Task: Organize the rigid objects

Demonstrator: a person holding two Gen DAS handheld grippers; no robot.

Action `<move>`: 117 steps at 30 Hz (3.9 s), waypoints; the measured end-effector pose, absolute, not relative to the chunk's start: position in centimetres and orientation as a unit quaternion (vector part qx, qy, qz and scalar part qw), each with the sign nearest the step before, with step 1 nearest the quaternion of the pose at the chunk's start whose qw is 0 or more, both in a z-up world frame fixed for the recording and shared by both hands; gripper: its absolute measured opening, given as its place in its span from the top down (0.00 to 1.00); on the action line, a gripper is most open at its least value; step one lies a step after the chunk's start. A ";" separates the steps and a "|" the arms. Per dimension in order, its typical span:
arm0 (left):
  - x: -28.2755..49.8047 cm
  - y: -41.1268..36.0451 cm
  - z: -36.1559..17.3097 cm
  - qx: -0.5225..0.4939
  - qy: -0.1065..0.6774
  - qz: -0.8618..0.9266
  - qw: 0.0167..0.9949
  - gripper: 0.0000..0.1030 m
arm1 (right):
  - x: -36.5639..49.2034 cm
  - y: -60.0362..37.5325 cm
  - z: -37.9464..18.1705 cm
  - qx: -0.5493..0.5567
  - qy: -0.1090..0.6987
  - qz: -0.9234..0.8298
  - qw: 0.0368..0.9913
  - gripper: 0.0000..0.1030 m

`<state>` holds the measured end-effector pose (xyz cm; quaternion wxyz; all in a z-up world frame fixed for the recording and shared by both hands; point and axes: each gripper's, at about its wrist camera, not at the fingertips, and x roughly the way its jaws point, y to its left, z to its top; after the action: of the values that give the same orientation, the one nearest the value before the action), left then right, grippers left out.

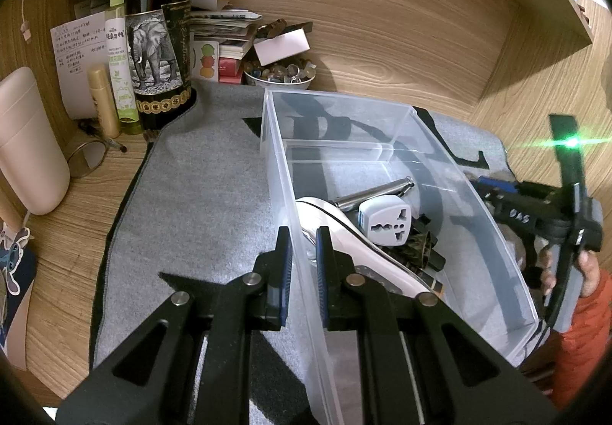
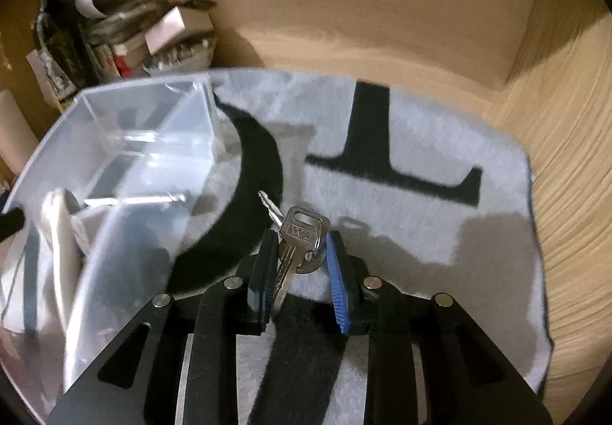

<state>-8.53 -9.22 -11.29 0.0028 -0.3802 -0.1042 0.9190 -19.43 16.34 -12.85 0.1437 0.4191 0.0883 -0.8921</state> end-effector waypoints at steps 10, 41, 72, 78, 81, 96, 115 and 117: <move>-8.5 -9.2 -11.3 -0.380 -0.104 0.919 0.003 0.90 | -17.7 15.0 -7.5 0.350 0.090 -0.916 0.174 0.77; -8.4 -9.0 -11.3 -0.381 -0.104 0.919 0.003 0.90 | -14.8 6.5 -10.0 0.407 0.126 -0.848 0.316 0.65; 3.0 -4.2 -0.6 -0.182 -0.043 0.982 -0.015 0.06 | -1.8 15.4 -0.9 0.199 0.033 -0.958 0.205 0.00; 4.8 -3.2 0.3 -0.154 -0.033 0.987 -0.018 0.01 | 0.3 16.1 -0.3 0.172 0.029 -0.966 0.193 0.00; 5.2 -3.1 0.6 -0.148 -0.035 0.988 -0.015 0.01 | 0.9 16.3 -0.2 0.163 0.026 -0.968 0.189 0.00; 5.3 -3.3 1.0 -0.142 -0.035 0.989 -0.016 0.01 | 1.9 16.2 0.4 0.141 0.026 -0.973 0.183 0.00; 4.6 -3.0 0.9 -0.142 -0.029 0.989 -0.008 0.00 | 1.4 16.2 0.5 0.139 0.022 -0.974 0.179 0.00; 4.5 -3.0 0.9 -0.142 -0.029 0.989 -0.008 0.00 | 1.4 16.2 0.5 0.139 0.022 -0.974 0.179 0.00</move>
<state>4.53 -2.98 0.91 -0.0081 -0.1424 -0.0287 0.9894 1.39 16.21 0.52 0.1788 0.1386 0.0220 -0.9738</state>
